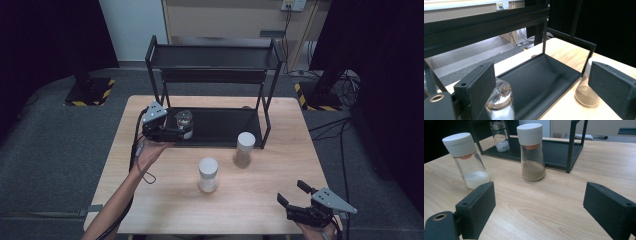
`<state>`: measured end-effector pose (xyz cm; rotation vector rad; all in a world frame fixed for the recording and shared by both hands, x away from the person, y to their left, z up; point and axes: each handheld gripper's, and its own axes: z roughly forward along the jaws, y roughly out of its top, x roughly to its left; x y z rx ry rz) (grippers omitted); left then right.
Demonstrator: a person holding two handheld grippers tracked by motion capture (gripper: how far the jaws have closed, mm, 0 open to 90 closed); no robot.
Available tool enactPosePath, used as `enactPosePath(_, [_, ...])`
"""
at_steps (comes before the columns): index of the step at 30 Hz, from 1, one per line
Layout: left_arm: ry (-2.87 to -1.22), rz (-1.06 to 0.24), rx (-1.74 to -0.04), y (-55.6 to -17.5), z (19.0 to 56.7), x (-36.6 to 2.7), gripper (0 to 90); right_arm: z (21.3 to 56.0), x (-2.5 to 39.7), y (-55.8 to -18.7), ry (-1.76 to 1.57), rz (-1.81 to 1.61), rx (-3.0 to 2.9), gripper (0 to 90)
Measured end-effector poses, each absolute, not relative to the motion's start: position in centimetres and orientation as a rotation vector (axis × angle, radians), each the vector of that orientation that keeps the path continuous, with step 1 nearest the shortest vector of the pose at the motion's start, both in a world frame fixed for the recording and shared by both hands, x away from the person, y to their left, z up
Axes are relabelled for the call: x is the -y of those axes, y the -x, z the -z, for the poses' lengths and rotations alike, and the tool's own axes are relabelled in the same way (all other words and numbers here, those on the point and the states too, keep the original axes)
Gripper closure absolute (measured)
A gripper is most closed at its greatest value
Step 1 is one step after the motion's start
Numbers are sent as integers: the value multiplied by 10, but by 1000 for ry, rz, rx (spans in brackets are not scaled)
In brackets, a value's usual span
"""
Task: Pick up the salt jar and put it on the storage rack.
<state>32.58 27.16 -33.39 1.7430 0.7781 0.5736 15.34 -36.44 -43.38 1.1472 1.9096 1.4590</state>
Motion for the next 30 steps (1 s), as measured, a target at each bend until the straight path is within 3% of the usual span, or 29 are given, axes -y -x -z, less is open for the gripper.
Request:
enactPosePath(21, [-1707, -531, -716, -237, 365, -318, 75, 433, 362, -153, -1144, -1448, -1913, 107])
enactPosePath(30, [-1708, -535, -727, -218, 383, -329, 75, 432, 362, -153, -1142, -1444, -1917, 107])
